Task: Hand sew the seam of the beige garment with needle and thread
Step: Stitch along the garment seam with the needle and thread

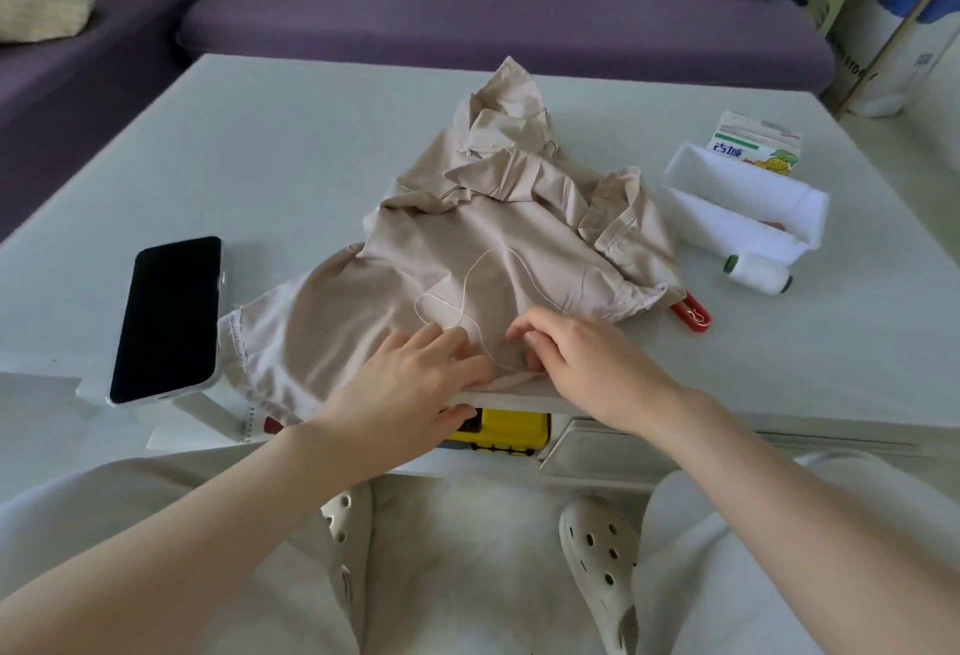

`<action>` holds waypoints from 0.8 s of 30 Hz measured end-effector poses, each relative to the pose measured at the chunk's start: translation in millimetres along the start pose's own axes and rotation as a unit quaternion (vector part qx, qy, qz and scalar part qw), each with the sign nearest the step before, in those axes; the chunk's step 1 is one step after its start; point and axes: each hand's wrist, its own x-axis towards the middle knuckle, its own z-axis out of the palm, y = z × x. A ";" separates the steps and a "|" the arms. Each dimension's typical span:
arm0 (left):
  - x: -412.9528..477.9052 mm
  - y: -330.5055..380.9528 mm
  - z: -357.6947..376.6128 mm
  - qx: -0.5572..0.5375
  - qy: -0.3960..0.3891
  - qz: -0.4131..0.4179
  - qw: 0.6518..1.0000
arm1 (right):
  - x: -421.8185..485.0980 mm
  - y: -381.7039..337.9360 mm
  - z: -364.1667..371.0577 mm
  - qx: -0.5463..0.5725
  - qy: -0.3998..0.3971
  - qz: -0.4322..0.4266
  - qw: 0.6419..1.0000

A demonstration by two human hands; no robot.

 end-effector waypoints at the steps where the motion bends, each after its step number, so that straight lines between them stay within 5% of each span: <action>1: 0.7 0.4 0.3 0.008 0.010 0.004 1.000 | -0.2 0.2 -0.1 0.001 0.005 -0.002 1.000; 14: 5.2 2.4 9.2 0.048 0.087 0.074 0.992 | -6.1 9.7 -6.9 0.042 0.011 0.000 0.999; 24: 4.3 1.6 12.2 0.073 0.069 0.089 0.991 | -9.2 13.4 -11.2 0.048 -0.013 -0.013 0.999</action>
